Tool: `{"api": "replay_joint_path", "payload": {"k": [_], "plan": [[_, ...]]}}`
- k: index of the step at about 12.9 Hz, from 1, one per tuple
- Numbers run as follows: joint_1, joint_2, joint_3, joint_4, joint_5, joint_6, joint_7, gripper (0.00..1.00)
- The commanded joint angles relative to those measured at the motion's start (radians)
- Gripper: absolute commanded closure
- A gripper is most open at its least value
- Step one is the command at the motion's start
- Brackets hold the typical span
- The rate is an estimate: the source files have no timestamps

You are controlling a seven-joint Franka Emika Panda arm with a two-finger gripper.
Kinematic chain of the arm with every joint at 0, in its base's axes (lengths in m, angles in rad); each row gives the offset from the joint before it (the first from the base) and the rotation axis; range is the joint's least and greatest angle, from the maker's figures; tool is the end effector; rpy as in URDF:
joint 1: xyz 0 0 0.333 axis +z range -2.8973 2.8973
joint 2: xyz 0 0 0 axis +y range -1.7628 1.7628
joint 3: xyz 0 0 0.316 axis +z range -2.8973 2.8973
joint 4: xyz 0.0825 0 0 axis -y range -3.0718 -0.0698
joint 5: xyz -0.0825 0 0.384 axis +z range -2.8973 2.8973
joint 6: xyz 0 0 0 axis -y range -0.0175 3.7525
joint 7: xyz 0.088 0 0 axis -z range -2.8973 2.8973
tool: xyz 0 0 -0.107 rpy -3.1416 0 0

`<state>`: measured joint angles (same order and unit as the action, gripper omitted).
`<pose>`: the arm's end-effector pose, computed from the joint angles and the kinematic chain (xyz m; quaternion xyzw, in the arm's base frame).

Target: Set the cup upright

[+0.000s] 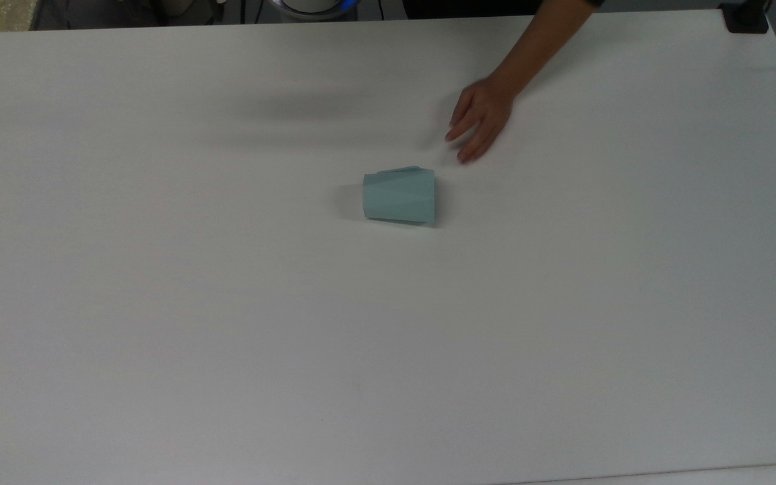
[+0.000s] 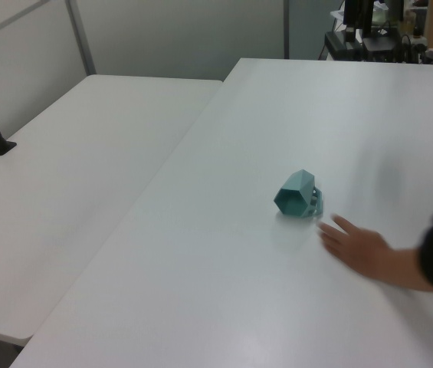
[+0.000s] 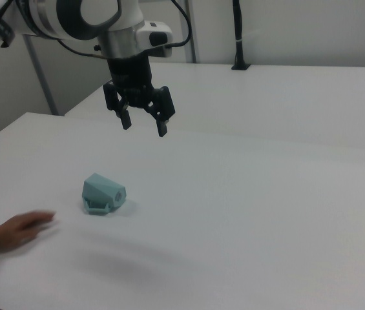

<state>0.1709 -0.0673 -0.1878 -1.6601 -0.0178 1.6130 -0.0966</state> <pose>0.5371 -0.0143 0.6220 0.9991 0.0403 0.0093 0.0032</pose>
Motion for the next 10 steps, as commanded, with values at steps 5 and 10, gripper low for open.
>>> {"api": "replay_joint_path", "payload": {"k": [5,10], "plan": [[-0.022,-0.022,0.01,0.008,0.01,-0.03,-0.118,0.0],[0.013,-0.02,0.065,0.007,0.006,-0.033,0.018,0.0]]}}
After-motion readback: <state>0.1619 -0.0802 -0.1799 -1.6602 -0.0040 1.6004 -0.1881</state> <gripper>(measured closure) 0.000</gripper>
